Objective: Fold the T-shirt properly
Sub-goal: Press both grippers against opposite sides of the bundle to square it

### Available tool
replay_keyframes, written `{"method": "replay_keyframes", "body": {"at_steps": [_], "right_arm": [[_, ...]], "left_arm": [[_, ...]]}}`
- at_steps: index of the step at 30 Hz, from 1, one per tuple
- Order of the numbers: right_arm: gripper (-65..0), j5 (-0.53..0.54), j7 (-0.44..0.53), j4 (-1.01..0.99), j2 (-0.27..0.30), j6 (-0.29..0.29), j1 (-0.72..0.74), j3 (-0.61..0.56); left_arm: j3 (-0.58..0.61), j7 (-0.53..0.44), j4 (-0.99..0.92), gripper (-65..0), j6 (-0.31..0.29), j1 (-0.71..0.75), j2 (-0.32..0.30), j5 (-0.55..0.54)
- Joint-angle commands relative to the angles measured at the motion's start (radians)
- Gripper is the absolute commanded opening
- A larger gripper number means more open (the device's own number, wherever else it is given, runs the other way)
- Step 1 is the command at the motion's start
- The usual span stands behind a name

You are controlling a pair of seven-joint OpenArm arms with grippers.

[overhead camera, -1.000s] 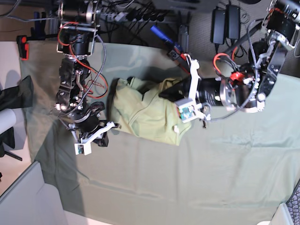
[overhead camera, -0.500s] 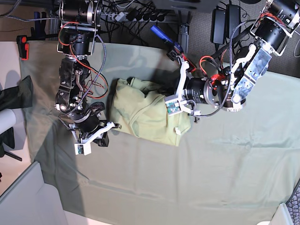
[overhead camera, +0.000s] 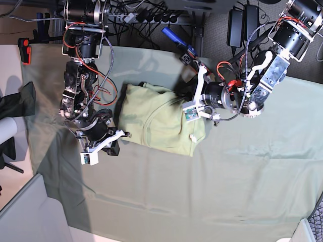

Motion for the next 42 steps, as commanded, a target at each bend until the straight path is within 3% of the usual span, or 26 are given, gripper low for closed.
{"method": "replay_keyframes", "body": {"at_steps": [1, 5, 12, 23, 37, 42], "right_arm": [[-65.0, 0.022, 0.010, 0.015, 0.011, 0.029, 0.013, 0.003], [-65.0, 0.058, -0.018, 0.018, 0.012, 0.063, -0.019, 0.003], [-65.0, 0.140, -0.026, 0.047, 0.014, 0.068, -0.096, 0.003], [-65.0, 0.228, -0.064, 0.273, 0.006, 0.069, -0.223, 0.003], [-65.0, 0.228, -0.096, 0.306, -0.133, 0.075, -0.278, 0.003], [-65.0, 0.227, -0.097, 0.306, -0.159, 0.075, -0.289, -0.003]], "left_arm": [[-0.005, -0.013, 0.010, -65.0, -0.005, -0.029, -0.001, 0.019], [-0.005, -0.018, 0.010, -65.0, -0.005, -0.068, -0.001, 0.058], [-0.005, -0.032, -0.003, -65.0, -0.005, -0.135, -0.003, 0.101], [-0.005, -0.129, -0.253, -65.0, -0.005, -0.270, -0.003, 0.113], [-0.005, -0.155, -0.270, -65.0, -0.005, -0.359, 0.001, 0.114], [-0.005, -0.156, -0.270, -65.0, -0.005, -0.361, 0.001, 0.113]]}}
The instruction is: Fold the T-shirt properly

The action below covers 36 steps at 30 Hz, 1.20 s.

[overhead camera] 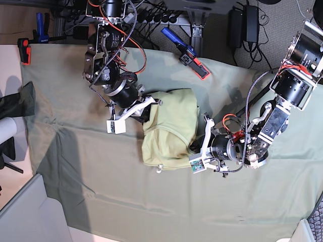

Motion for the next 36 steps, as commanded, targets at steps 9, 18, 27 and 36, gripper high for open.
{"method": "replay_keyframes", "body": {"at_steps": [9, 18, 27, 36], "right_arm": [[-65.0, 0.008, 0.019, 0.019, 0.000, 0.048, 0.000, -0.122], [-65.0, -0.055, 0.019, 0.036, 0.001, 0.048, 0.001, -0.083], [-65.0, -0.020, -0.001, 0.135, 0.108, 0.048, 0.000, 0.029], [-65.0, 0.246, -0.117, 0.259, 0.108, 0.048, 0.009, 0.020]], "left_arm": [[-0.009, -0.024, 0.013, -65.0, 0.034, -0.032, 0.000, 0.004], [-0.114, 0.059, 0.015, -65.0, 0.061, -0.042, -0.021, 0.000], [-0.278, 0.182, 0.056, -65.0, 0.009, -0.036, -0.132, -0.285], [-0.343, 0.249, 0.059, -65.0, 0.009, -0.001, -0.223, -0.455]]}}
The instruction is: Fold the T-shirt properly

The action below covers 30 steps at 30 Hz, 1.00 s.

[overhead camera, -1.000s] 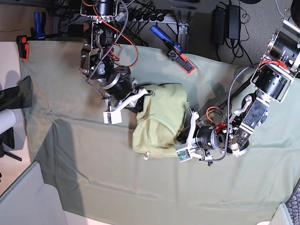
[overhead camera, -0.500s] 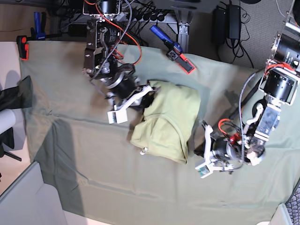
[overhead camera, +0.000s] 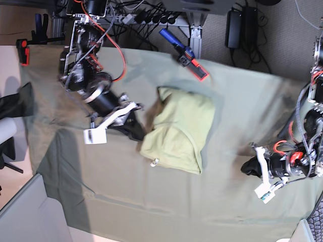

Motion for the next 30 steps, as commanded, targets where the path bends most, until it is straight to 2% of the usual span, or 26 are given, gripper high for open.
{"method": "replay_keyframes", "body": {"at_steps": [1, 6, 10, 14, 17, 20, 24, 27, 30], "right_arm": [[-65.0, 0.024, 0.016, 0.026, -0.010, 0.044, 0.016, -0.008], [-65.0, -0.043, 0.040, 0.002, -0.074, 0.045, 0.016, -0.119], [-65.0, -0.195, 0.115, -0.096, -0.080, 0.044, 0.053, -0.205], [-65.0, -0.310, 0.153, -0.251, -0.079, 0.044, 0.120, -0.220], [-65.0, -0.296, 0.159, -0.328, -0.077, 0.044, 0.147, -0.220], [-65.0, -0.245, 0.159, -0.317, -0.077, 0.044, 0.148, -0.220], [-65.0, -0.207, 0.129, -0.226, -0.077, 0.044, 0.145, -0.220], [-65.0, -0.182, 0.074, -0.125, -0.077, 0.044, 0.140, -0.220], [-65.0, -0.183, 0.069, -0.046, -0.077, 0.044, 0.141, -0.220]], "left_arm": [[-0.022, -0.020, 0.018, -65.0, -0.013, -0.028, -0.017, -0.029], [-0.111, 0.041, 0.018, -65.0, -0.013, -0.027, -0.059, -0.101], [-0.170, 0.052, 0.018, -65.0, -0.013, -0.028, -0.087, -0.135], [-0.229, 0.085, 0.018, -65.0, -0.013, -0.013, -0.089, -0.168], [-0.280, 0.088, 0.018, -65.0, -0.013, 0.036, -0.098, -0.190], [-0.330, 0.088, 0.018, -65.0, -0.013, 0.082, -0.108, -0.212], [-0.409, 0.093, 0.019, -65.0, -0.013, 0.138, -0.119, -0.254], [-0.470, 0.118, 0.019, -65.0, -0.013, 0.196, -0.142, -0.274], [-0.512, 0.118, 0.023, -65.0, -0.013, 0.259, -0.173, -0.279]]}}
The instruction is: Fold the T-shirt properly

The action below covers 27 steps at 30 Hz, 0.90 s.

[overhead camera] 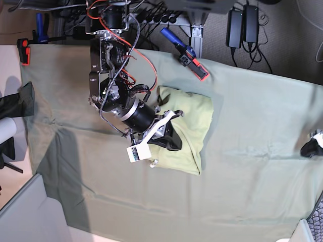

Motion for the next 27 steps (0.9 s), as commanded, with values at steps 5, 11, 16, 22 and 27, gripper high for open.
{"method": "replay_keyframes", "body": {"at_steps": [5, 11, 16, 22, 27], "right_arm": [[-65.0, 0.016, -0.006, 0.090, 0.002, 0.033, 0.013, 0.018], [-65.0, 0.018, -0.020, 0.130, 0.055, 0.033, -0.058, 0.049], [-65.0, 0.057, -0.021, 0.188, 0.133, 0.033, -0.175, 0.093], [-65.0, 0.095, -0.023, 0.283, 0.227, 0.033, -0.361, 0.187], [-65.0, 0.095, -0.023, 0.300, 0.249, 0.033, -0.506, 0.237]], "left_arm": [[-0.066, -0.018, 0.101, -65.0, -0.012, 0.086, -0.053, -0.035], [-0.150, -0.011, 0.290, -65.0, -0.012, 0.270, -0.053, -0.032], [-0.208, -0.008, 0.406, -65.0, -0.012, 0.446, -0.053, -0.023], [-0.250, -0.009, 0.483, -65.0, -0.012, 0.640, -0.052, -0.018], [-0.249, -0.013, 0.489, -65.0, -0.012, 0.764, -0.028, -0.002]]}}
